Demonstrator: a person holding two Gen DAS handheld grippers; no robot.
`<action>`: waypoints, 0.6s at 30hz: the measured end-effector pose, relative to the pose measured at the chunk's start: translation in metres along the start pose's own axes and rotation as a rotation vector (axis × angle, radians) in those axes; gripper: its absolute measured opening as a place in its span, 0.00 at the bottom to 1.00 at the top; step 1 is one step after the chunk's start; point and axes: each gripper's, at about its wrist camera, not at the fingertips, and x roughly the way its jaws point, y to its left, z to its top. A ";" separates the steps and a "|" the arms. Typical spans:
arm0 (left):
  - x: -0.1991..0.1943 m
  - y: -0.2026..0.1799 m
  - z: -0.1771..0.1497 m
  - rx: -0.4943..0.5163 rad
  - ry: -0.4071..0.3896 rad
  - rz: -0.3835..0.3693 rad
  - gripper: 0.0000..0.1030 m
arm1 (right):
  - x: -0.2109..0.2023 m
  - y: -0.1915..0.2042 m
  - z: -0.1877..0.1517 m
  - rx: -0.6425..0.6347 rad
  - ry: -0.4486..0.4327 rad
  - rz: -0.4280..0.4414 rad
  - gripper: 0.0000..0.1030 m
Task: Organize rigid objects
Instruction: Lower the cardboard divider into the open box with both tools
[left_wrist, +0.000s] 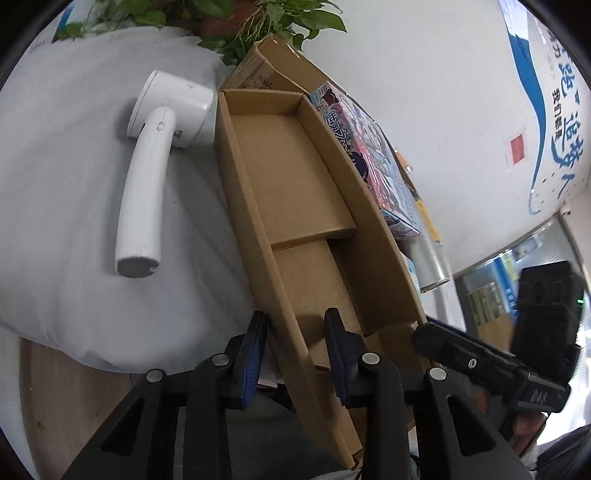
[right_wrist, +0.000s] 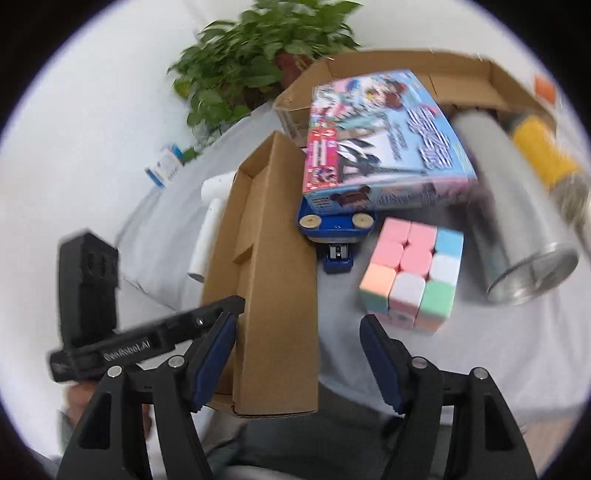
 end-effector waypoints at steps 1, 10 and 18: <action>0.001 -0.004 0.000 0.012 -0.002 0.019 0.27 | 0.008 0.007 0.001 -0.037 0.022 -0.001 0.44; -0.036 -0.064 0.002 0.238 -0.184 0.236 0.21 | -0.002 0.034 0.021 -0.114 -0.066 0.025 0.22; -0.086 -0.150 0.082 0.432 -0.354 0.256 0.20 | -0.035 0.018 0.155 -0.069 -0.215 0.062 0.21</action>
